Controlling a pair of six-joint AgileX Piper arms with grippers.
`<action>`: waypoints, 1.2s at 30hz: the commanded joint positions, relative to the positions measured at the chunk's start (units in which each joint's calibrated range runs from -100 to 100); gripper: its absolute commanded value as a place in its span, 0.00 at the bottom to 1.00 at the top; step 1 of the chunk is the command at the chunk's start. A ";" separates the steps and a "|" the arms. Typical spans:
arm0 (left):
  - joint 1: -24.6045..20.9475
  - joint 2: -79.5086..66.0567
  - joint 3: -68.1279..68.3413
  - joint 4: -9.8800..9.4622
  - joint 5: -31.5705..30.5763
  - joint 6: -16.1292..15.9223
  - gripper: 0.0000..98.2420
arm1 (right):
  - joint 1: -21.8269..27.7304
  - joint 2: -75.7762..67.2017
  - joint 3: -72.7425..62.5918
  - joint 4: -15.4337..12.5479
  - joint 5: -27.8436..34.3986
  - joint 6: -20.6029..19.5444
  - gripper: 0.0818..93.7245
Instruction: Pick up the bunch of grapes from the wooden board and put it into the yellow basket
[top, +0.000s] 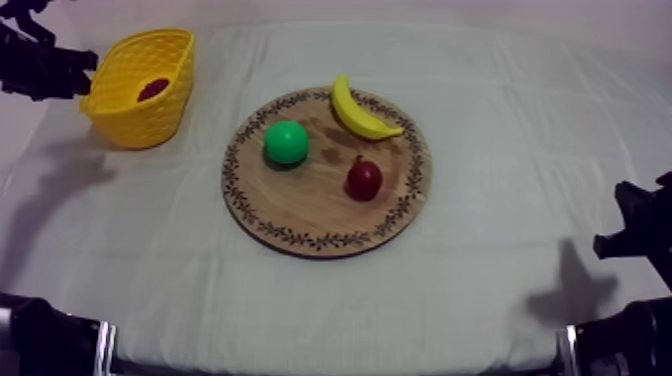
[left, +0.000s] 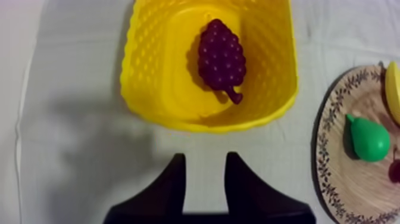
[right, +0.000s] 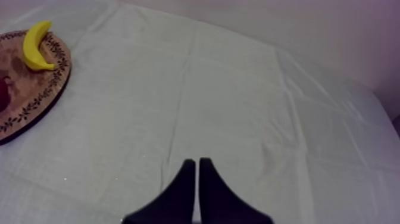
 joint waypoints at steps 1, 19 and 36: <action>0.46 -3.52 5.81 -0.05 -4.85 -1.44 0.27 | -0.02 0.00 -0.04 -0.02 0.02 0.02 0.00; 5.76 -34.84 38.96 -1.06 -25.40 -5.84 0.03 | -0.02 0.00 -0.04 -0.02 0.02 0.02 0.00; 8.67 -63.28 58.19 -3.28 -23.55 -1.77 0.00 | -0.02 0.00 -0.04 -0.02 0.02 0.02 0.00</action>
